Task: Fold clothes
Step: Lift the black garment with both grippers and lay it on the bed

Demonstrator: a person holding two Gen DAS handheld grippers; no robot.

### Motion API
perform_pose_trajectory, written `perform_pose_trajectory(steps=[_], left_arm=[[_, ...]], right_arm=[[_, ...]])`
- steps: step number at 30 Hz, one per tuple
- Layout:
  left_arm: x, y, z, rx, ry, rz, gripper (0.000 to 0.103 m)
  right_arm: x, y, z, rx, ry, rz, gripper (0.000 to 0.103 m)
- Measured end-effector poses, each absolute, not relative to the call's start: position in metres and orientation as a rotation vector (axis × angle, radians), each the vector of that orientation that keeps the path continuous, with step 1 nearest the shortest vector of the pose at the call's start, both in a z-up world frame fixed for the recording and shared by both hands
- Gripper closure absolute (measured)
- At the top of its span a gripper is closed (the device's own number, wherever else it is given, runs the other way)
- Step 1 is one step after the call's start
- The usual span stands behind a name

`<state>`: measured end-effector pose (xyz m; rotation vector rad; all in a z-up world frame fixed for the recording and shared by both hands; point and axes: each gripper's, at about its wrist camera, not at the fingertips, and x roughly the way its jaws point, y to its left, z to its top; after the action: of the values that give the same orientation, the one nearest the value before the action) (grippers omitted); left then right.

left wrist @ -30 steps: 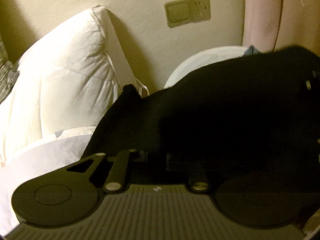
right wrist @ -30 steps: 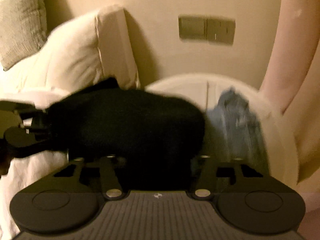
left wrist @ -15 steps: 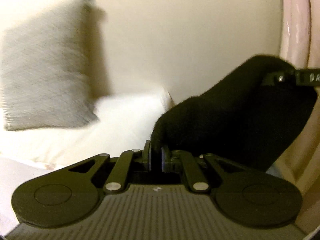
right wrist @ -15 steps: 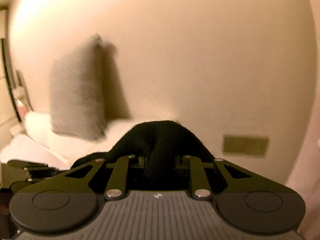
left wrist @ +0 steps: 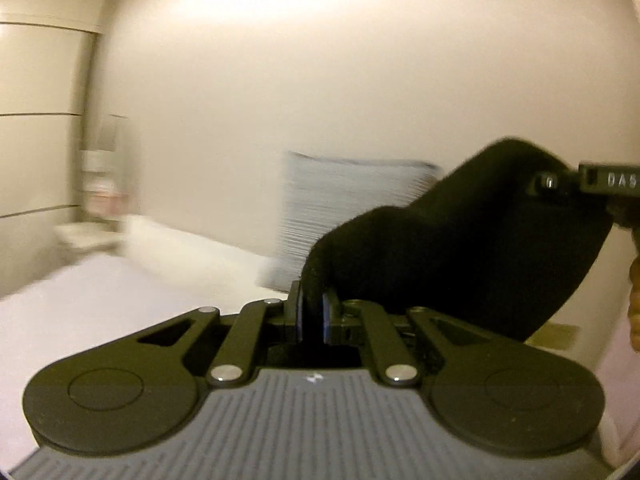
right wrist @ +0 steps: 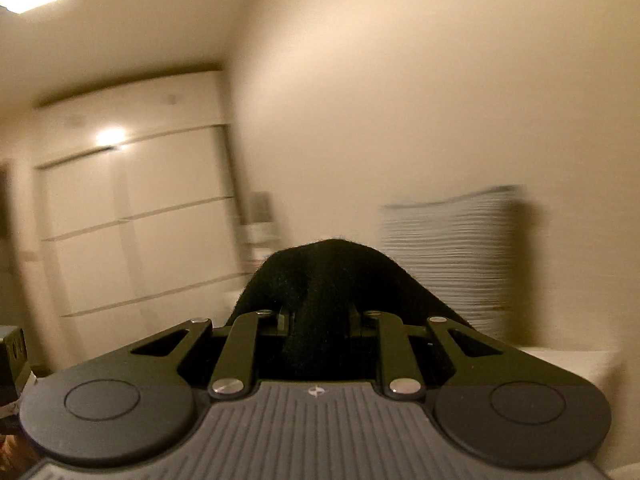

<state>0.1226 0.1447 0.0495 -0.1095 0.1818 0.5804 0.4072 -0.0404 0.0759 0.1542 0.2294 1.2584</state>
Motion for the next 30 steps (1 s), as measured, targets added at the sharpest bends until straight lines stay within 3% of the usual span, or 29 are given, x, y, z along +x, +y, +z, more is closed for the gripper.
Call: perform_pose_trajectory(steps=[9, 10, 12, 13, 19, 24, 27, 30], left_arm=[[-0.149, 0.138, 0.097, -0.049, 0.178, 1.062, 0.096], [-0.173, 0.14, 0.096, -0.07, 0.229, 1.107, 0.095], [-0.226, 0.151, 0.084, -0.203, 0.356, 1.206, 0.091], [-0.25, 0.155, 0.074, -0.27, 0.416, 1.254, 0.088], [-0.372, 0.14, 0.0, -0.593, 0.668, 1.46, 0.088], [-0.387, 0.103, -0.042, -0.787, 0.703, 1.529, 0.085], [-0.384, 0.073, -0.057, -0.831, 0.683, 1.543, 0.078], [-0.365, 0.039, -0.064, -0.84, 0.685, 1.559, 0.076]], right_arm=[[0.218, 0.075, 0.085, 0.167, 0.387, 1.731, 0.081], [0.195, 0.086, 0.085, 0.155, 0.415, 1.778, 0.078], [0.142, 0.114, 0.082, 0.032, 0.553, 1.835, 0.05], [0.118, 0.129, 0.077, -0.033, 0.634, 1.853, 0.042], [0.017, 0.147, 0.028, -0.219, 0.834, 1.93, 0.029], [-0.042, 0.137, 0.002, -0.463, 0.855, 1.926, 0.019], [-0.07, 0.123, -0.021, -0.608, 0.829, 1.924, 0.014], [-0.087, 0.104, -0.026, -0.715, 0.808, 1.94, 0.014]])
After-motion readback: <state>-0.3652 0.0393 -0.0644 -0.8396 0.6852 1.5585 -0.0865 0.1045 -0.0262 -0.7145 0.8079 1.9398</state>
